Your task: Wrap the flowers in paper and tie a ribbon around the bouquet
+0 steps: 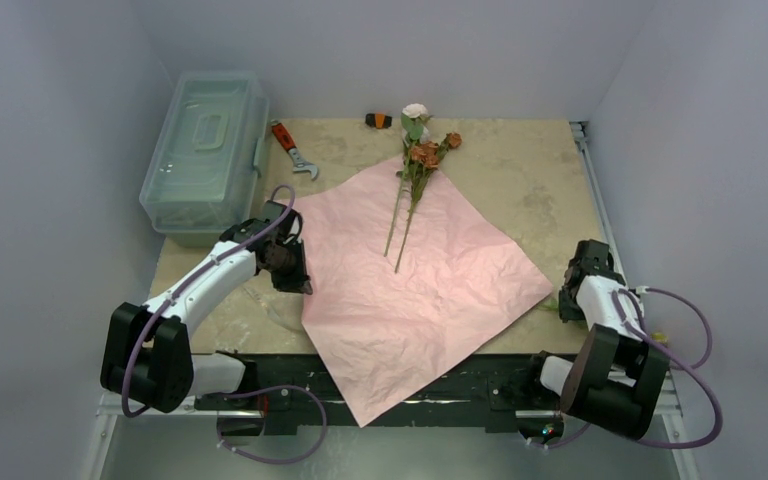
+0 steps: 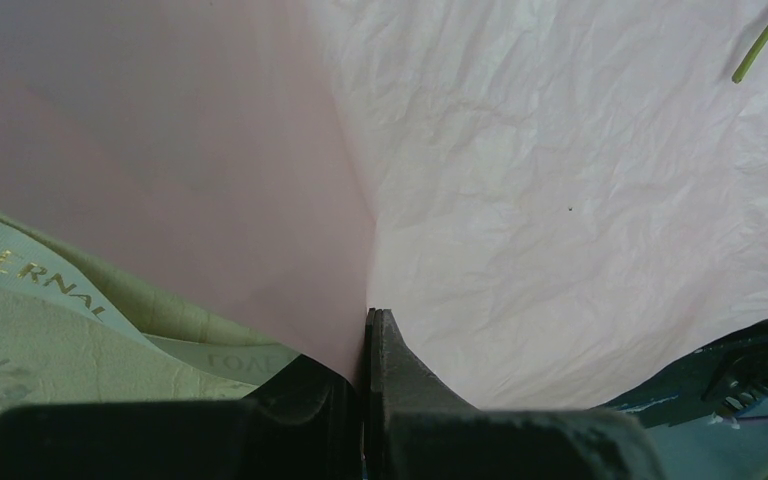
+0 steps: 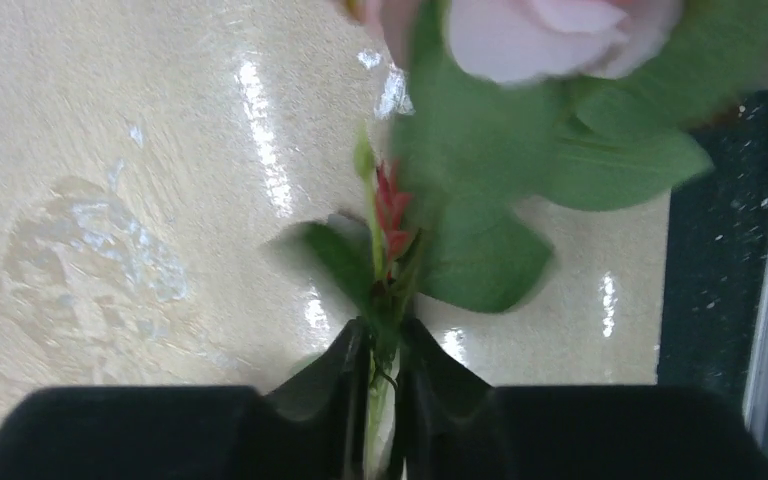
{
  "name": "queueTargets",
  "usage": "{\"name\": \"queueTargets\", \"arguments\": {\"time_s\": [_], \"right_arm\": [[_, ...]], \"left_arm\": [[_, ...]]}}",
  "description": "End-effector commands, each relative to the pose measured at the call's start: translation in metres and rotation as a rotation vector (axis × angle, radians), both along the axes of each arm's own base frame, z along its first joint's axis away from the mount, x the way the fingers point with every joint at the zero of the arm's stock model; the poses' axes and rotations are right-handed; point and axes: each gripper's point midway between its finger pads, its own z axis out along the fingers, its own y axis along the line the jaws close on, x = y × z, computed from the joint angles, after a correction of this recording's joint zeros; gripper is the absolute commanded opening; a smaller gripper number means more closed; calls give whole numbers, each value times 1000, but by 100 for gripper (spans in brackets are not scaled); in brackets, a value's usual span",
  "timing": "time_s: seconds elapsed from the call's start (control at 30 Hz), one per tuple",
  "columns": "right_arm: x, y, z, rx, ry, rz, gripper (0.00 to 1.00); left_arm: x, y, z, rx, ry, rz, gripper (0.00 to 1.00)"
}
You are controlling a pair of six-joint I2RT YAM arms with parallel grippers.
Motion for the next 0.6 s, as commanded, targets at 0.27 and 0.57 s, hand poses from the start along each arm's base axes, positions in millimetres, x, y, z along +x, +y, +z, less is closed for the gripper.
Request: {"name": "queueTargets", "arguments": {"time_s": [0.27, 0.57], "right_arm": [[81, -47, 79, -180, -192, 71, 0], [141, -83, 194, -384, -353, 157, 0]], "left_arm": [[4, -4, 6, -16, -41, -19, 0], [4, -4, 5, -13, -38, -16, 0]]}}
